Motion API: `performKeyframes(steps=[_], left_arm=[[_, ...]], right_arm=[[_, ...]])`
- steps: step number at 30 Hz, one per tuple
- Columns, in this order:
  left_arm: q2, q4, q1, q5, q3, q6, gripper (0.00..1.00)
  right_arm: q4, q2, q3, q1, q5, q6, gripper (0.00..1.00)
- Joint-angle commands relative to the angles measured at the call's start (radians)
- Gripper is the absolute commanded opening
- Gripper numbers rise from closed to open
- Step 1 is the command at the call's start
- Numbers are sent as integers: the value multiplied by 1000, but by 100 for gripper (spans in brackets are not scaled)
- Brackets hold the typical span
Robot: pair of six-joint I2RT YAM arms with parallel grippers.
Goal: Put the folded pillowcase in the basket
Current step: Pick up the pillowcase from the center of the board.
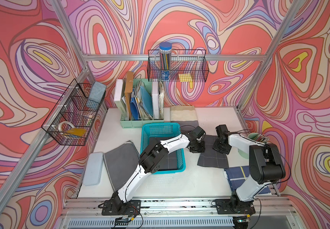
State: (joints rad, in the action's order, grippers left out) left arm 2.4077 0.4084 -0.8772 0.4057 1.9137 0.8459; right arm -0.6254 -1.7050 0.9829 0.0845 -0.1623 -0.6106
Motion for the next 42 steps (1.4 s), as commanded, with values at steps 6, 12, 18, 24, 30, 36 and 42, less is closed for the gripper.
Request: performKeyframes(steps=[6,12,18,24,30,36,42], left_arm=[[-84,-190,-5,96,-29,-8,27],[-73,-185,-11,114,-7,-24,23],[-76,-55,-10,61,16,-72,0],[-81,-133,-12,66,-66,-68,38],[-90,-319,-14,123,-137,-20,56],[-102,-170,-13,52,-128,-95,61],[-137,65,-24,-137,-94,-123,62]], right_arm=[[32,-61,-41,3,117,9,0],[39,-61,-41,3,150,4,0],[16,-24,-31,3,118,11,0],[30,-51,-29,4,158,13,0],[39,-44,-34,4,176,12,0],[31,-24,-34,4,183,14,0],[32,-19,-42,4,170,23,0]])
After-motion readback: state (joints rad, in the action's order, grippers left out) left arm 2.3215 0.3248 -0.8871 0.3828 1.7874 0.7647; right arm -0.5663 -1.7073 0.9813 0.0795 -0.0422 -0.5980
